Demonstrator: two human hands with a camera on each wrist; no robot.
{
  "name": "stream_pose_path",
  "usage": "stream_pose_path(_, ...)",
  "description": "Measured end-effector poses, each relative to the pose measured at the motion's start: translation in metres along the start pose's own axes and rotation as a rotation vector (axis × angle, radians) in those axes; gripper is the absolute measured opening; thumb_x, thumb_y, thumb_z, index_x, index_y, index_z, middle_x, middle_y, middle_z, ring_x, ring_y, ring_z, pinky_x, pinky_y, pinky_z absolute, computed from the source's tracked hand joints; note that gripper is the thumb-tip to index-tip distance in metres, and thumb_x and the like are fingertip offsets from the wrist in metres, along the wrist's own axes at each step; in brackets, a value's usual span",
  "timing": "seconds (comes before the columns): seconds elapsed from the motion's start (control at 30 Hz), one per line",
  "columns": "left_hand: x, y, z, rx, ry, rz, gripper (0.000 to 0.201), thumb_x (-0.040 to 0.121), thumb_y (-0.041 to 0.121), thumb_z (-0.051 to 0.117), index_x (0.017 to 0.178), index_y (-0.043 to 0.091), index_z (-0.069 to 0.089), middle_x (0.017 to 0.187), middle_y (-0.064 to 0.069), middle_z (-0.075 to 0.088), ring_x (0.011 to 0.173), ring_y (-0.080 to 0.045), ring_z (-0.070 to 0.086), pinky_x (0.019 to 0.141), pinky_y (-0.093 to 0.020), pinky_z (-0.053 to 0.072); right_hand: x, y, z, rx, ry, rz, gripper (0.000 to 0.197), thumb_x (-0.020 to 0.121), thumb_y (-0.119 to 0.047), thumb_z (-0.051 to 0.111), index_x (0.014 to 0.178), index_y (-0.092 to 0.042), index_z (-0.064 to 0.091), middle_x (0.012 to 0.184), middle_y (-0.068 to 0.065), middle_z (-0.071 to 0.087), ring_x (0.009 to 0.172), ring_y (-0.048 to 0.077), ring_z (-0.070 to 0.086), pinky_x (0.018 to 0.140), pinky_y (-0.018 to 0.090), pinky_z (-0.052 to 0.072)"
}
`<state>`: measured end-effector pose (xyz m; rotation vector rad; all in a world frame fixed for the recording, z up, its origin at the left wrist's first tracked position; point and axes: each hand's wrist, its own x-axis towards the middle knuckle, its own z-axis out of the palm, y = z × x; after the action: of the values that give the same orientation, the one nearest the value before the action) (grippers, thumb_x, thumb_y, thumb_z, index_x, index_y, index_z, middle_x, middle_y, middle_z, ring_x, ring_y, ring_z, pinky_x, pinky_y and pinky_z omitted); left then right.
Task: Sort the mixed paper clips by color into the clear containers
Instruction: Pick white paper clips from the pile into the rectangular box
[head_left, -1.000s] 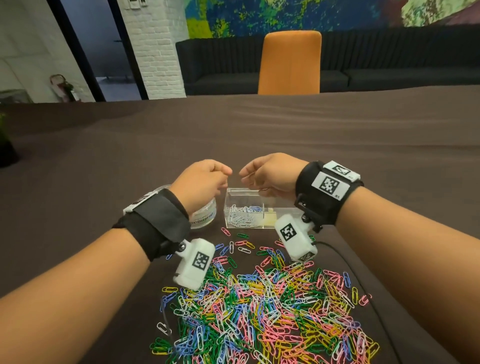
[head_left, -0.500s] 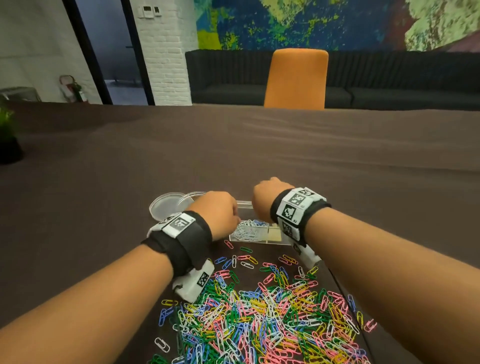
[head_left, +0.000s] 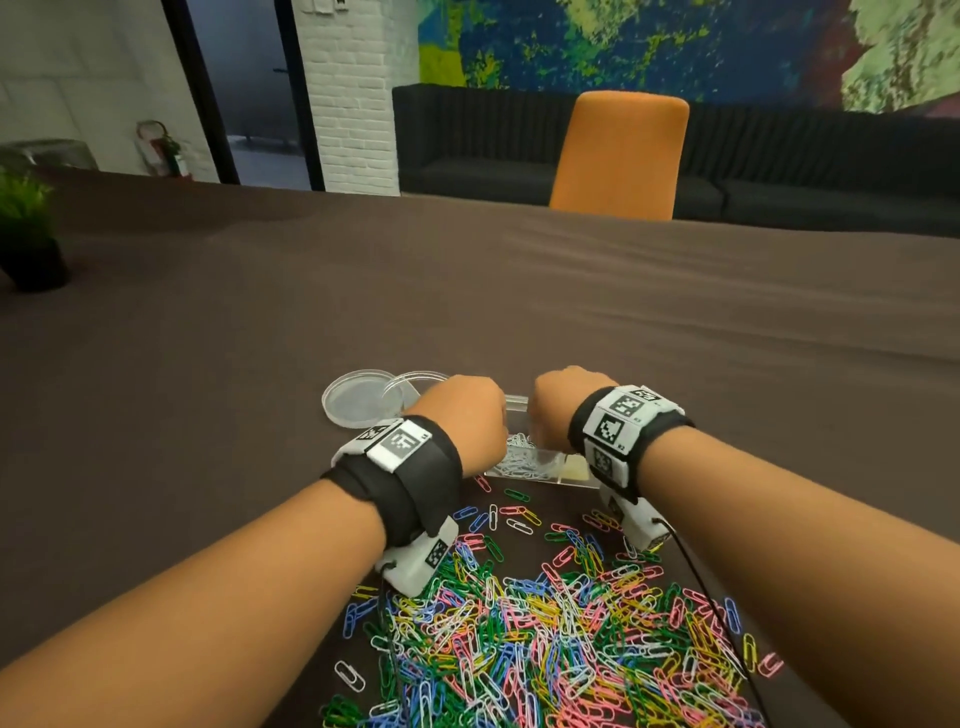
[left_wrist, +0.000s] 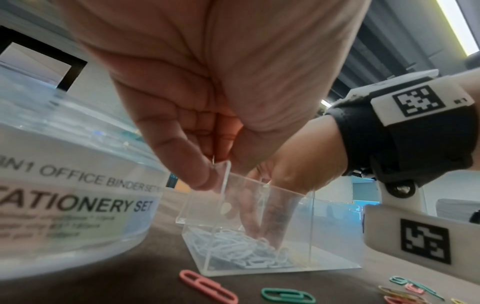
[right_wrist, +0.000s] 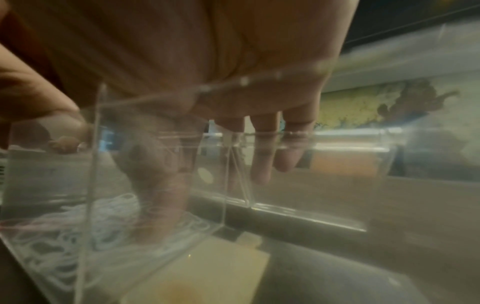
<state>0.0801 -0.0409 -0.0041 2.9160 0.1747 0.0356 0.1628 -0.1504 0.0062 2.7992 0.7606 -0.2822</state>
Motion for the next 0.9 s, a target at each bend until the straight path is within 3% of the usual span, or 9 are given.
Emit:
stream_pose_path(0.2, 0.002, -0.001, 0.004, -0.005, 0.004, -0.015, 0.013, 0.088, 0.02, 0.058, 0.084, 0.016, 0.07, 0.081, -0.003, 0.07, 0.079, -0.024, 0.066, 0.072, -0.033, 0.056, 0.002, 0.0, 0.003, 0.026, -0.016, -0.008, 0.018, 0.077, -0.031, 0.076, 0.072, -0.019, 0.063, 0.075, -0.001, 0.065, 0.073, 0.021, 0.064, 0.075, 0.035, 0.058)
stream_pose_path(0.33, 0.004, -0.001, 0.006, 0.009, -0.004, -0.015, 0.012, 0.088, 0.019, 0.058, 0.084, 0.016, 0.07, 0.081, -0.003, 0.069, 0.079, -0.025, 0.065, 0.071, -0.032, 0.056, 0.002, 0.004, 0.005, -0.023, 0.028, -0.072, 0.012, 0.083, -0.025, 0.069, 0.075, -0.017, 0.065, 0.07, 0.0, 0.062, 0.063, 0.019, 0.059, 0.066, 0.031, 0.057)
stream_pose_path(0.5, 0.006, 0.0, 0.007, 0.008, -0.022, -0.024, 0.011, 0.088, 0.019, 0.058, 0.085, 0.017, 0.069, 0.079, -0.003, 0.068, 0.076, -0.024, 0.065, 0.071, -0.034, 0.057, 0.004, 0.007, 0.003, -0.061, 0.03, -0.079, 0.02, 0.088, -0.02, 0.059, 0.069, -0.016, 0.058, 0.071, 0.002, 0.062, 0.061, 0.02, 0.057, 0.065, 0.031, 0.054)
stream_pose_path(0.63, 0.006, 0.0, 0.009, -0.001, -0.022, -0.035, 0.011, 0.088, 0.019, 0.058, 0.082, 0.016, 0.066, 0.077, -0.003, 0.067, 0.075, -0.024, 0.064, 0.07, -0.034, 0.056, 0.007, -0.002, 0.004, -0.115, 0.006, -0.096, 0.023, 0.087, -0.017, 0.062, 0.066, -0.015, 0.054, 0.075, 0.002, 0.06, 0.065, 0.021, 0.058, 0.066, 0.031, 0.054)
stream_pose_path(0.8, 0.006, -0.002, 0.009, -0.036, -0.045, -0.047, 0.012, 0.089, 0.018, 0.057, 0.086, 0.016, 0.068, 0.08, -0.004, 0.068, 0.077, -0.023, 0.065, 0.073, -0.034, 0.057, 0.008, -0.003, 0.002, -0.149, -0.018, -0.122, 0.015, 0.087, -0.02, 0.064, 0.075, -0.014, 0.059, 0.087, 0.003, 0.064, 0.066, 0.018, 0.058, 0.065, 0.03, 0.052)
stream_pose_path(0.9, 0.006, -0.001, 0.009, -0.039, -0.05, -0.055, 0.011, 0.089, 0.018, 0.058, 0.084, 0.016, 0.067, 0.078, -0.004, 0.068, 0.075, -0.023, 0.065, 0.072, -0.034, 0.057, 0.004, 0.0, 0.001, -0.179, -0.046, -0.136, 0.019, 0.089, -0.022, 0.063, 0.072, -0.015, 0.058, 0.078, 0.001, 0.059, 0.059, 0.015, 0.052, 0.062, 0.029, 0.049)
